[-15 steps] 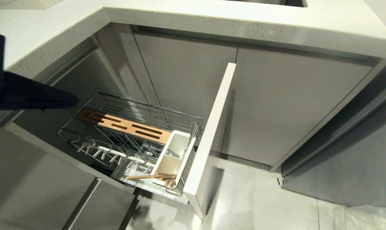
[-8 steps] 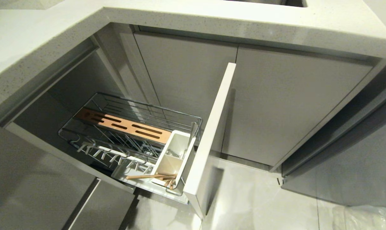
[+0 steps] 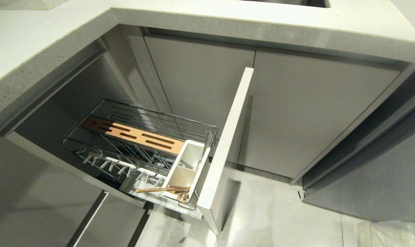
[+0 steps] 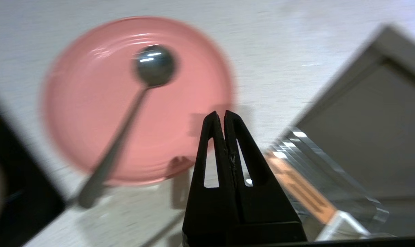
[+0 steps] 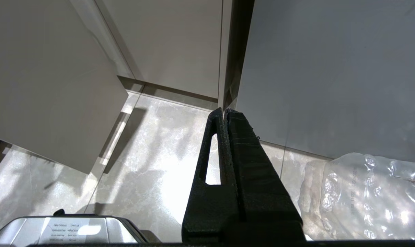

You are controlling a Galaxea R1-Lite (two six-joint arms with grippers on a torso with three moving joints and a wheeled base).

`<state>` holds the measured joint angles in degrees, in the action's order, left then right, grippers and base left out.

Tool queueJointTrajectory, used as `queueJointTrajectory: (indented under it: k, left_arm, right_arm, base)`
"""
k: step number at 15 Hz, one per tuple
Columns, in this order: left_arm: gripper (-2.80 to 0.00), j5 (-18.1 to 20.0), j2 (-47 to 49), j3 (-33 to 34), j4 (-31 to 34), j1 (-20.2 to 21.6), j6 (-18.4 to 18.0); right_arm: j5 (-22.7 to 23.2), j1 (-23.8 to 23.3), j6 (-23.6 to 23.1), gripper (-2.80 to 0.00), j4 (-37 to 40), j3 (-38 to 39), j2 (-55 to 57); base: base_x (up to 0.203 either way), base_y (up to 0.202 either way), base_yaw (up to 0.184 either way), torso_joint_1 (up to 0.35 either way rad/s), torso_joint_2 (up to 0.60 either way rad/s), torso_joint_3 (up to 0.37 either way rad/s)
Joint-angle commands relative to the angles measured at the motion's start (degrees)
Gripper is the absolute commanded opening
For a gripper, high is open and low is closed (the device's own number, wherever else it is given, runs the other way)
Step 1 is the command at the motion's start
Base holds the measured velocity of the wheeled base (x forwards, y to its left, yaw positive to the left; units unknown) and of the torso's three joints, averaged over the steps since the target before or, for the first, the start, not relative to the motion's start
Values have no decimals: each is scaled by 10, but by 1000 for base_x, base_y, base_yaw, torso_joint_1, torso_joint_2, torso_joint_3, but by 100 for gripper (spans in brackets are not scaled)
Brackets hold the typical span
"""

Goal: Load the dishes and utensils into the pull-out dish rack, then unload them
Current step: Pick up the spoon and place it in the cupboard

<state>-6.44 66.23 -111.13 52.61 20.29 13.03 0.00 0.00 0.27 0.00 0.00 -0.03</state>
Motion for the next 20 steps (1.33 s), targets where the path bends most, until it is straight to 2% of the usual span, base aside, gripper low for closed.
queueJointTrajectory:
  k: [1, 3, 5, 9, 11, 12, 13, 14, 15, 20]
  left_arm:
    - [-280, 1, 2, 1, 16, 56, -13]
    - [-280, 10, 5, 4, 52, 91, -46]
    - [-280, 12, 13, 5, 67, 107, -53]
    - [-280, 15, 55, 1, 74, 175, -74]
    - [-280, 51, 68, -3, 73, 205, -89]
    - [-280, 88, 72, -3, 73, 230, -95]
    - [-280, 148, 76, -3, 73, 250, -101]
    - [-280, 189, 80, -3, 73, 265, -104]
    - [-280, 203, 83, -3, 73, 273, -106]
    - [-280, 204, 104, -3, 71, 300, -107]
  right_arm:
    - [0, 0, 0, -280, 0, 0, 0]
    - [0, 0, 0, -280, 0, 0, 0]
    - [0, 0, 0, -280, 0, 0, 0]
    - [0, 0, 0, -280, 0, 0, 0]
    - [0, 0, 0, -280, 0, 0, 0]
    - [0, 0, 0, -280, 0, 0, 0]
    - [0, 0, 0, -280, 0, 0, 0]
    - [0, 0, 0, -280, 0, 0, 0]
    - [0, 0, 0, -280, 0, 0, 0]
    - [0, 0, 0, -280, 0, 0, 0]
  base:
    - [0, 0, 0, 0, 0, 0]
    - [0, 0, 0, 0, 0, 0]
    - [0, 0, 0, 0, 0, 0]
    - [0, 0, 0, 0, 0, 0]
    - [0, 0, 0, 0, 0, 0]
    - [0, 0, 0, 0, 0, 0]
    - [0, 0, 0, 0, 0, 0]
    - [0, 0, 0, 0, 0, 0]
    - [0, 0, 0, 0, 0, 0]
    - [0, 0, 0, 0, 0, 0]
